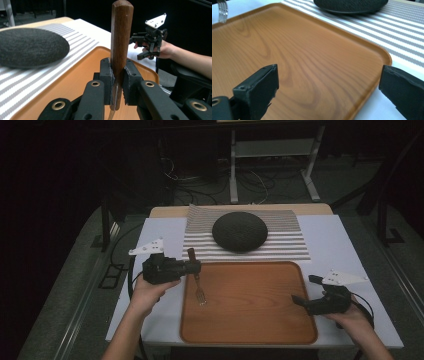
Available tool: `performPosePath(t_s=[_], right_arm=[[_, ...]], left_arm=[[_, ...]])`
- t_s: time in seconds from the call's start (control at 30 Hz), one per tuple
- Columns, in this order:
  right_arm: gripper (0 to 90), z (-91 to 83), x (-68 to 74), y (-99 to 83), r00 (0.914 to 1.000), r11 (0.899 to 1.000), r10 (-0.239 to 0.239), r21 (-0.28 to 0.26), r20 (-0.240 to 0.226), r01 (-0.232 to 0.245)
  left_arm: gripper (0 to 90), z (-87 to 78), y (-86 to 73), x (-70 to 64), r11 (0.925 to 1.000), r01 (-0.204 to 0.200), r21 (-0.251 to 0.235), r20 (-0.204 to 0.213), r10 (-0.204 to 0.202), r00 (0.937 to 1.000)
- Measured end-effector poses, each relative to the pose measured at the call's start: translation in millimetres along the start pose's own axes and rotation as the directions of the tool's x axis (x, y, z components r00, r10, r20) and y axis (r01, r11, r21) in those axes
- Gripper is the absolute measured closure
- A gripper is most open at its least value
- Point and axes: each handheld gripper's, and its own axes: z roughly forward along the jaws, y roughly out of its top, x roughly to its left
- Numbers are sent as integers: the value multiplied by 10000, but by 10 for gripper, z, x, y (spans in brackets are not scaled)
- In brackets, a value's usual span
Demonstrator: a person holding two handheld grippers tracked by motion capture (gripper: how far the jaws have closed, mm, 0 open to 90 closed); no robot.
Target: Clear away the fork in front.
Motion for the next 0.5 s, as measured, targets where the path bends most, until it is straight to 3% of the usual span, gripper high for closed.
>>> performPosePath(t_s=[0.2,0.5], right_arm=[[23,12,8,-11,9999,9999,-150,78,44,150],[23,34,12,-7,9999,9998,-156,123,30,156]], left_arm=[[795,-97,-131,-27,9994,199,288,131,-203,9997],[793,-57,-222,20,9966,482,667,351,-507,9981]])
